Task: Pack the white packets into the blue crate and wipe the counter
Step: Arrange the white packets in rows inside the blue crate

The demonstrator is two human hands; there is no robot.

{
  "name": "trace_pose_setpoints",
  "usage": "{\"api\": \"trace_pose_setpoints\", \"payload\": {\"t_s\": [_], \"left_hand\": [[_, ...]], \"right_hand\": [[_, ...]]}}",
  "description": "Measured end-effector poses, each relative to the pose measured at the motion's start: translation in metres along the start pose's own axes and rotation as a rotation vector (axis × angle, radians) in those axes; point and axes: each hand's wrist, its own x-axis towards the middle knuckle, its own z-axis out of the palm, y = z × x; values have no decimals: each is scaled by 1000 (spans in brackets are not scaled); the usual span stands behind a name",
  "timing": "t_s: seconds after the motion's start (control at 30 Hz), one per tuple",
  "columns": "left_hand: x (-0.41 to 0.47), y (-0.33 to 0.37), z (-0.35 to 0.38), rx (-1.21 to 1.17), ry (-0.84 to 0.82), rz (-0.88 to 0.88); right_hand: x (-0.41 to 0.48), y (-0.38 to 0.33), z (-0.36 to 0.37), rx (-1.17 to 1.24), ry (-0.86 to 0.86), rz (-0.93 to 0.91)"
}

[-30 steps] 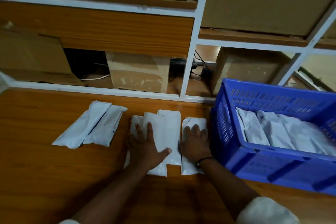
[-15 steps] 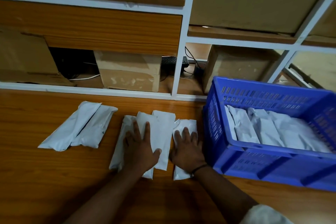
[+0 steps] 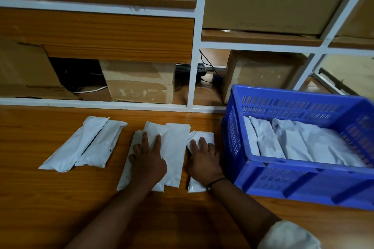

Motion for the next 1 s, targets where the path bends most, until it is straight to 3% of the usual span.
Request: {"api": "trace_pose_setpoints", "payload": {"t_s": [0.57,1.0], "left_hand": [[33,57,-74,-295,47,-40],[21,189,-116,-553,15,140]], "right_hand": [[0,-25,-144,3,294,-51],[-14,100,-219,34,373,28]]}}
